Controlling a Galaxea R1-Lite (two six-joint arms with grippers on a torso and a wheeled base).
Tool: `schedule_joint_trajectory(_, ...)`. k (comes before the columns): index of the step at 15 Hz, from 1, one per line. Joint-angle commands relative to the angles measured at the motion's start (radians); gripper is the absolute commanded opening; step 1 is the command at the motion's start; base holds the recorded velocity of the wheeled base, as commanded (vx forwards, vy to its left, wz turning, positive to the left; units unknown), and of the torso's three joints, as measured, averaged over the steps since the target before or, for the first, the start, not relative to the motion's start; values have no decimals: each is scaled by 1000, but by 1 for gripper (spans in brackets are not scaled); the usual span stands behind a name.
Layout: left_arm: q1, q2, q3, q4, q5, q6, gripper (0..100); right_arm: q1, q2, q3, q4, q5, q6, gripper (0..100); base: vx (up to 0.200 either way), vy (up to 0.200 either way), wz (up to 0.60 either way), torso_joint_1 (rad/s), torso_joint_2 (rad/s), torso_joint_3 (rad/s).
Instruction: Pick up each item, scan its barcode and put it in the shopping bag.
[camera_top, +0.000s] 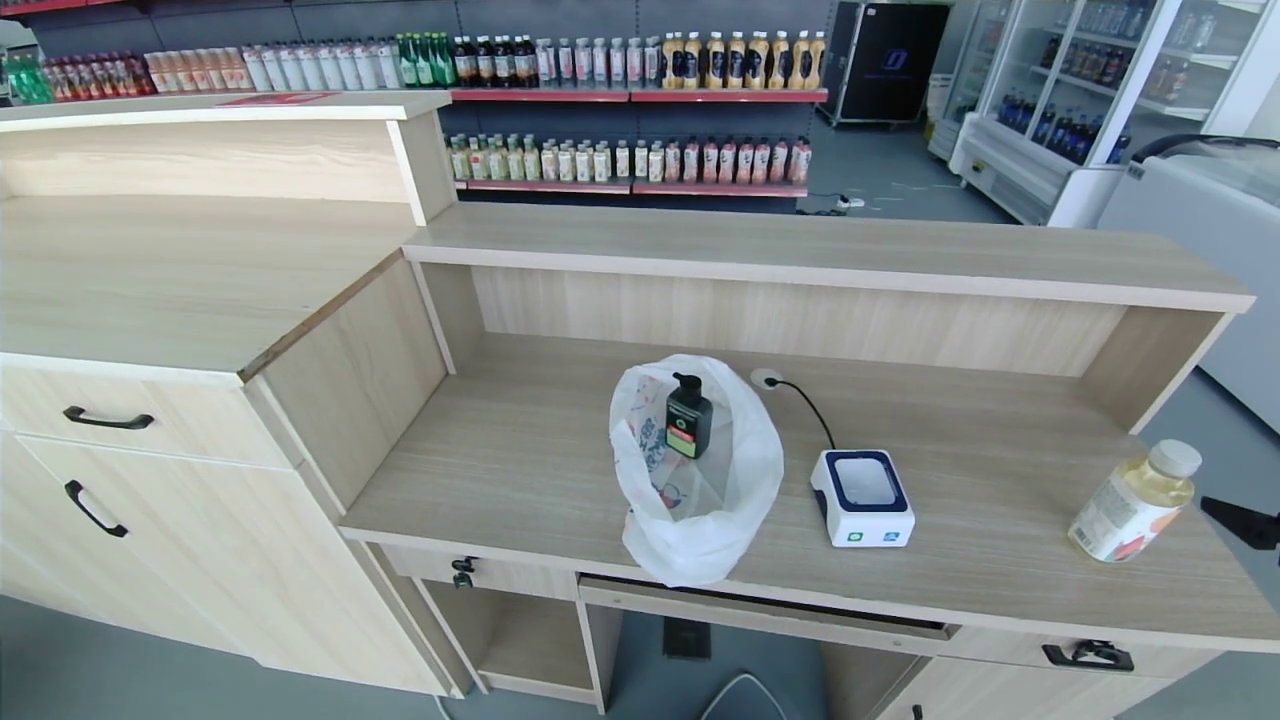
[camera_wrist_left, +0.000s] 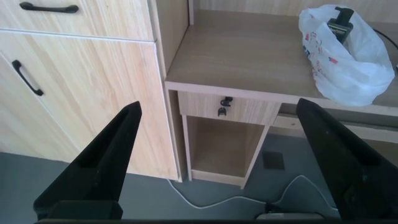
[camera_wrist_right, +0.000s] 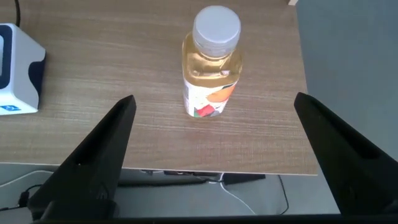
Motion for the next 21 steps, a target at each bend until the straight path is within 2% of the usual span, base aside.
schedule_joint_trajectory(1, 0, 0, 0, -1, 0, -1, 100, -2, 28, 25, -28, 1, 23, 100, 0, 0, 0, 0, 0, 0)
schedule_joint_trajectory(4, 0, 0, 0, 0, 0, 0, 100, -9, 43, 16, -53, -6, 26, 100, 0, 0, 0, 0, 0, 0)
schedule_joint_trajectory(8, 0, 0, 0, 0, 0, 0, 100, -56, 178, 12, -314, -75, 49, 100, 0, 0, 0, 0, 0, 0)
schedule_joint_trajectory(11, 0, 0, 0, 0, 0, -1, 100, -81, 238, 40, -371, -72, 49, 100, 0, 0, 0, 0, 0, 0)
schedule_joint_trajectory(14, 0, 0, 0, 0, 0, -1, 100, -79, 290, 51, -427, -69, 56, 100, 0, 0, 0, 0, 0, 0)
schedule_joint_trajectory(18, 0, 0, 0, 0, 0, 0, 100, -52, 374, 37, -549, -65, 131, 100, 0, 0, 0, 0, 0, 0)
schedule_joint_trajectory(21, 0, 0, 0, 0, 0, -1, 100, -4, 428, 37, -595, -65, 153, 100, 0, 0, 0, 0, 0, 0)
